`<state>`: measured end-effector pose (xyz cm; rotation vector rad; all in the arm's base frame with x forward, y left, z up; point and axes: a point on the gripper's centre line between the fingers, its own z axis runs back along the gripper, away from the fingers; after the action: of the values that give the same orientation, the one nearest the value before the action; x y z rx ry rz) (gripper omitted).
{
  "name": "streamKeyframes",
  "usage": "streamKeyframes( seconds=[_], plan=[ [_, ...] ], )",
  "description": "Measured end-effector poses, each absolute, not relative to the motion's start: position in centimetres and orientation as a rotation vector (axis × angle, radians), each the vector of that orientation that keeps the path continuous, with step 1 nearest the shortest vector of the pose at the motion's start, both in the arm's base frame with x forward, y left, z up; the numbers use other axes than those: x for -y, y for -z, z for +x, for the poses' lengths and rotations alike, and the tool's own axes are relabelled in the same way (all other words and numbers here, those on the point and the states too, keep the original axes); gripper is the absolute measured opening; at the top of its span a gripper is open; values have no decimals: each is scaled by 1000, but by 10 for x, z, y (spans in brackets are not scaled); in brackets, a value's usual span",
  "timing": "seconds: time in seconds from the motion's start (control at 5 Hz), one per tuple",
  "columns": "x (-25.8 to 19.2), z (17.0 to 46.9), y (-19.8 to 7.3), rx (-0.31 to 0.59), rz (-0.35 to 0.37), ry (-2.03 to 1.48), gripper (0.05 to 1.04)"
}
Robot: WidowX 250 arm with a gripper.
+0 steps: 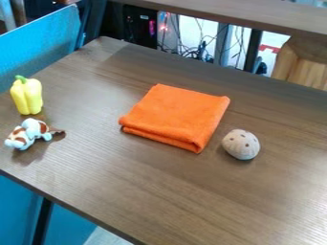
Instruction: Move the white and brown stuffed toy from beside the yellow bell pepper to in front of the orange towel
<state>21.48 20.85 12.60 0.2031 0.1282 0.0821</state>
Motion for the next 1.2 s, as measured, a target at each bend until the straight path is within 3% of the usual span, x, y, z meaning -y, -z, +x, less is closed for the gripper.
streamKeyframes(
  seconds=[0.2,0.6,0.8,1.2],
  plan=[
    [-206,214,-115,-155,178,-78,1004],
    [-189,229,-107,-100,62,0,1004],
    [-172,244,-93,-108,-40,1,1004],
    [-163,261,-54,-192,-29,-13,1004]
  ],
)
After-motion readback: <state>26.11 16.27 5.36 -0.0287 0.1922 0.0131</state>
